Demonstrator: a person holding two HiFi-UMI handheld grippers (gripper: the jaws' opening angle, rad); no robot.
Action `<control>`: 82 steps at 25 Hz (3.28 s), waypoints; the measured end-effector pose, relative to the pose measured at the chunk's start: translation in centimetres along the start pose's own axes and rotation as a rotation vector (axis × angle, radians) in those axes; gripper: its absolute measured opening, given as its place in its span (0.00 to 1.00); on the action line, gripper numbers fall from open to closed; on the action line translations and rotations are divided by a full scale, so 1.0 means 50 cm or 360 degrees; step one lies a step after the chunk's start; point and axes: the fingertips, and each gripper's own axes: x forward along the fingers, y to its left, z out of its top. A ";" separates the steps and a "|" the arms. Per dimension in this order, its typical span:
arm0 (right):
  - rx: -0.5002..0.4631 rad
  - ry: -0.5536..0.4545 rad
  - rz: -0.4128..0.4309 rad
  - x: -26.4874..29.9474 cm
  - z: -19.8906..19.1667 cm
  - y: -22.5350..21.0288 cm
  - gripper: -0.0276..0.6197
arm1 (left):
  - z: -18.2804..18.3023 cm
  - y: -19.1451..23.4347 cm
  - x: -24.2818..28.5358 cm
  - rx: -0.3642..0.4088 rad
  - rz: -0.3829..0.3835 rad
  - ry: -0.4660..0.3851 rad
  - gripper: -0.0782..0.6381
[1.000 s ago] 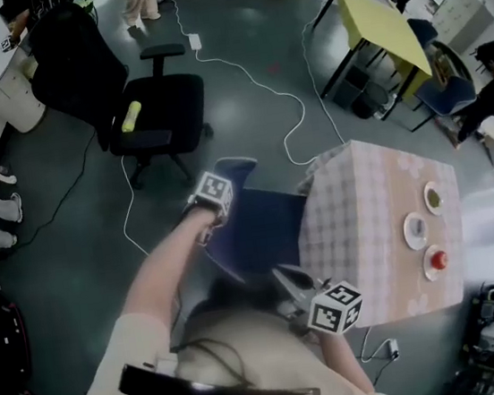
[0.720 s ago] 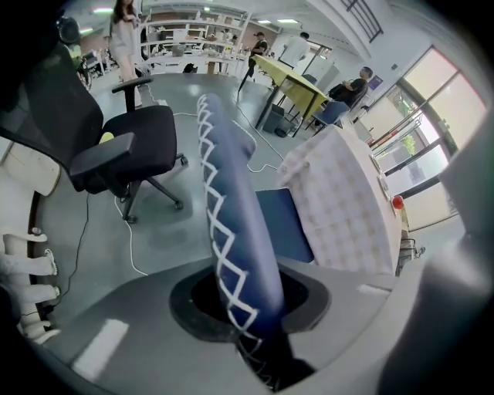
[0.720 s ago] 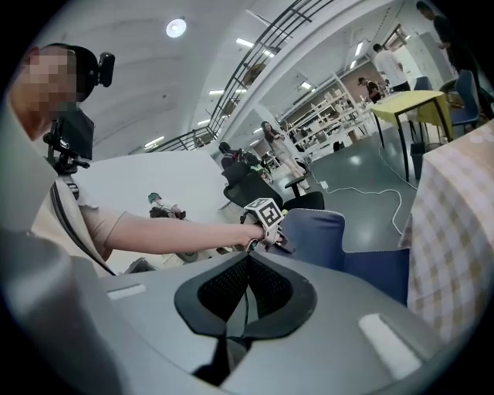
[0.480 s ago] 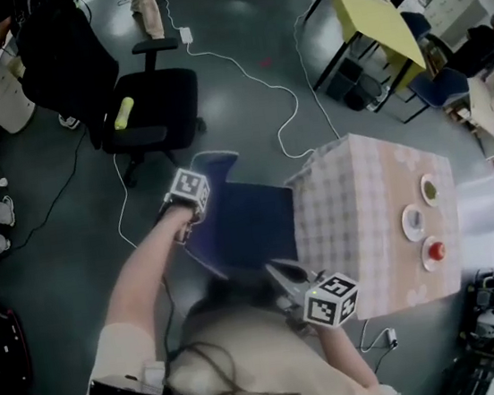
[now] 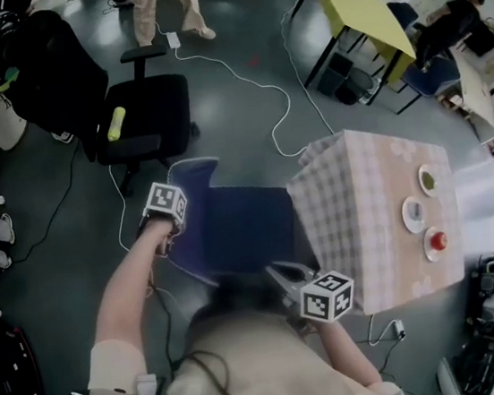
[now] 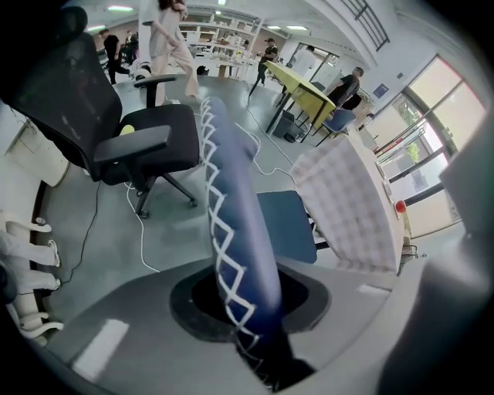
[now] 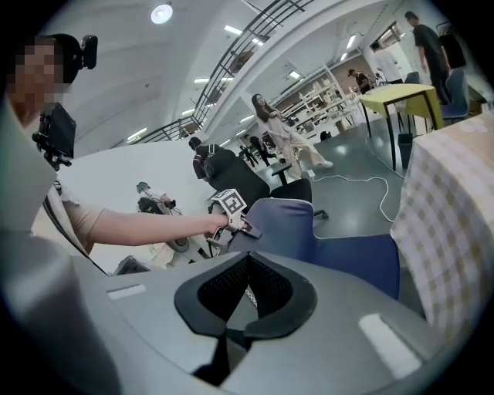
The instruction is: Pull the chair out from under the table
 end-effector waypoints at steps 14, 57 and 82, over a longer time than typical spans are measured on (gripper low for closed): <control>0.0097 0.0141 -0.0121 0.008 -0.085 -0.108 0.06 | -0.013 0.070 -0.031 -0.0064 0.0070 -0.0006 0.22; 0.0161 0.0248 -0.0201 0.224 -0.096 -0.061 0.06 | -0.074 0.284 -0.100 -0.0041 0.0020 -0.0030 0.22; 0.0459 0.0700 -0.0221 0.350 -0.264 -0.375 0.06 | -0.064 0.270 -0.054 -0.0149 0.0327 -0.0169 0.31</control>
